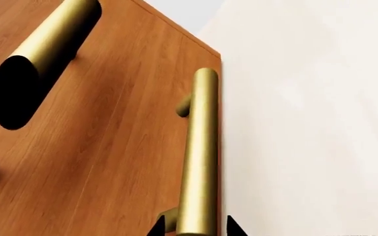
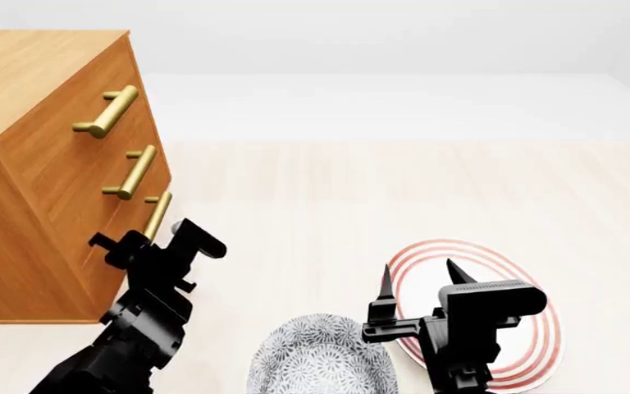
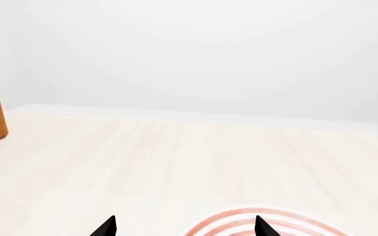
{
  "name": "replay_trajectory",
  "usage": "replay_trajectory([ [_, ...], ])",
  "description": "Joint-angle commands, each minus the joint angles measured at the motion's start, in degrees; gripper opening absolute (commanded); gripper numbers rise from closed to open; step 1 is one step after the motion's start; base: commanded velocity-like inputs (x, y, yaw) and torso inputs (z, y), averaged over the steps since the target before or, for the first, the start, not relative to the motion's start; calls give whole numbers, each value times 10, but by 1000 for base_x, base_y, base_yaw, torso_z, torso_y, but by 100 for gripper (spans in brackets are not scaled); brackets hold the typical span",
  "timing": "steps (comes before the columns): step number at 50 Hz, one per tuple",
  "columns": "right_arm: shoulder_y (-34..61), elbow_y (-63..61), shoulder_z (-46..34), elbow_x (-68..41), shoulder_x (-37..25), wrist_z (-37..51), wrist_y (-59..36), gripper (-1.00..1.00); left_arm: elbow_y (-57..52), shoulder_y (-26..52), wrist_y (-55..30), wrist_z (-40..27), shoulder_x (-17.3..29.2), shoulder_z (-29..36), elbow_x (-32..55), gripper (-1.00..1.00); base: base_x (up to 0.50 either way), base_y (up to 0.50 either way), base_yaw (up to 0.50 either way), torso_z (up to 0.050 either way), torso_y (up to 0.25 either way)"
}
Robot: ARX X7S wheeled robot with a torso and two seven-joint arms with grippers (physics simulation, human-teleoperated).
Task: Open the bottom drawer of the cabinet.
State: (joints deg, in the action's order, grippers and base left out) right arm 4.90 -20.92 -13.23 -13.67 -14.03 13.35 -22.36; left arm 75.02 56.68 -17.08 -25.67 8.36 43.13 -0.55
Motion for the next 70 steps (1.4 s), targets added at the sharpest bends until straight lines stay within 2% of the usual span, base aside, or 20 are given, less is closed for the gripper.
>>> replay_trajectory([
  [1, 3, 1, -2, -2, -2, 2, 0, 100, -2, 13, 17, 14, -18, 29, -3, -100, 14, 0, -3, 0, 0],
  [5, 3, 4, -4, -3, -2, 3, 1, 100, -10, 8, 11, 17, -19, 33, -5, -100, 3, 0, -3, 0, 0],
  [14, 2, 9, -4, -7, -4, 2, 7, 100, -133, -28, -81, 12, 5, 39, -10, -100, 1, 0, -3, 0, 0],
  [34, 3, 10, -8, -12, -7, 6, 11, 100, -266, -67, -169, 22, 17, 37, 2, -100, 0, 0, -1, 0, 0],
  [58, 4, 14, -9, -21, -13, 6, 20, 100, -334, -75, -229, 24, -12, 58, -2, -100, -2, 0, 0, 0, 1],
  [70, 3, 16, -10, -25, -15, 8, 25, 100, -343, -81, -231, 27, -26, 70, -1, -100, -11, 0, 2, 0, 4],
])
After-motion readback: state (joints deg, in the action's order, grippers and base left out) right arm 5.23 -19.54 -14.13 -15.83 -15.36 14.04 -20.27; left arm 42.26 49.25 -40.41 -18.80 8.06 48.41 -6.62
